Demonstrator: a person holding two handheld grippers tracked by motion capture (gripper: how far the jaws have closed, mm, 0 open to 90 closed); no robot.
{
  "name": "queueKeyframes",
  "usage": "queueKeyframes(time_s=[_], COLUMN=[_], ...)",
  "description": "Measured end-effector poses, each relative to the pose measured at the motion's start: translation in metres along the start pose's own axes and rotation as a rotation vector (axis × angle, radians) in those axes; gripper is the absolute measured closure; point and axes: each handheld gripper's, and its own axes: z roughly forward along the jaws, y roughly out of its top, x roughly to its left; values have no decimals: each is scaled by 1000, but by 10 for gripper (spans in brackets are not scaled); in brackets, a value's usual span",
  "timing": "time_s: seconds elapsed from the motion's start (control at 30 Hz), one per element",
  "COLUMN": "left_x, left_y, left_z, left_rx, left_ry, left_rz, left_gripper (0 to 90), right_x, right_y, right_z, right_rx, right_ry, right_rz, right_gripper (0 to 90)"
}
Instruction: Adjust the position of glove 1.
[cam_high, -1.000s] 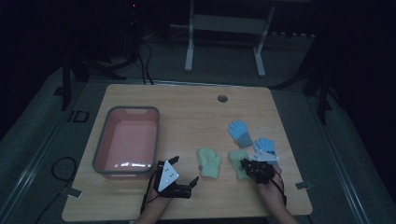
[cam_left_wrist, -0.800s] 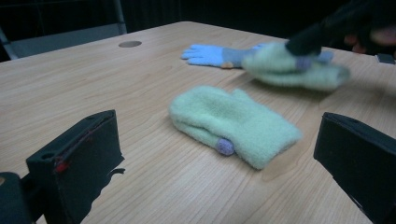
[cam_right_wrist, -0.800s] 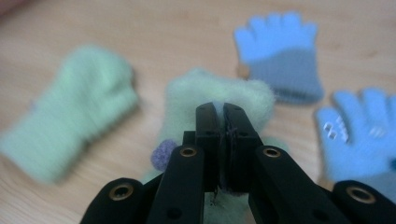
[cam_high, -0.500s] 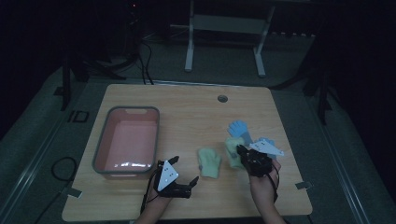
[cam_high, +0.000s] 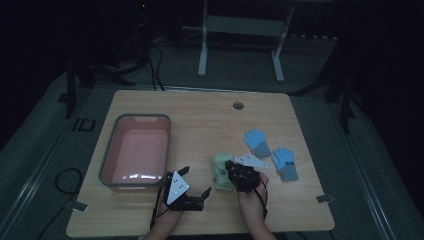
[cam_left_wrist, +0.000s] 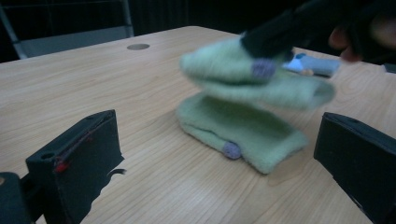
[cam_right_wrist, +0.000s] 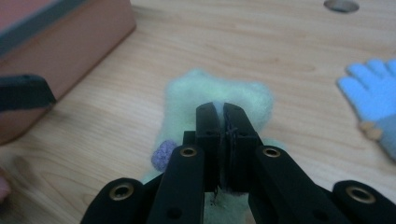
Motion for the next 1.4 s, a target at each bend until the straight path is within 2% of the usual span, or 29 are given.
queueKeyframes(time_s=[0.1, 0.17, 0.27, 0.6, 0.77, 0.87, 0.93, 1.07, 1.1, 1.2, 1.23, 1.27, 1.3, 1.37, 1.4], left_x=[0, 0, 0, -2, -2, -3, -3, -3, -3, -6, -7, -7, -7, -8, -8], left_y=[0, 0, 0, 0, 1, 2, 2, 2, 2, 2, 3, 3, 3, 2, 2], left_z=[1, 1, 1, 2, 2, 4, 5, 6, 7, 7, 7, 7, 6, 6, 5], left_rx=[2, 0, 3, 11, 13, 28, 35, 25, 23, 25, 39, 50, 63, 73, 75], left_ry=[-15, -16, -18, -21, -25, 8, 11, -41, -42, -58, -79, -101, -109, -87, -66], left_rz=[2, 3, -3, 18, 22, 15, 15, 26, 33, 57, 42, 25, 17, 29, 54], left_gripper=[11, 11, 11, 12, 11, 12, 12, 12, 12, 12, 13, 33, 73, 75, 75], right_x=[0, -2, -1, 2, 0, -5, -7, -23, -26, -35, -38, -42, -46, -52, -54], right_y=[-5, -7, -12, -23, -19, -13, -11, 5, 8, 16, 17, 19, 19, 19, 18], right_z=[4, 7, 11, 31, 27, 23, 21, 17, 18, 17, 17, 18, 18, 19, 19], right_rx=[11, 21, 33, 82, 79, 68, 64, 37, 37, 19, 18, 25, 27, 35, 34], right_ry=[-8, 0, 4, 11, 37, 67, 69, 145, 136, 155, 163, 191, 207, 248, 255], right_rz=[13, 37, 47, 30, 23, 6, -3, -36, -54, -77, -79, -85, -92, -103, -109], right_gripper=[860, 860, 858, 832, 774, 701, 666, 480, 460, 365, 321, 261, 239, 175, 167])
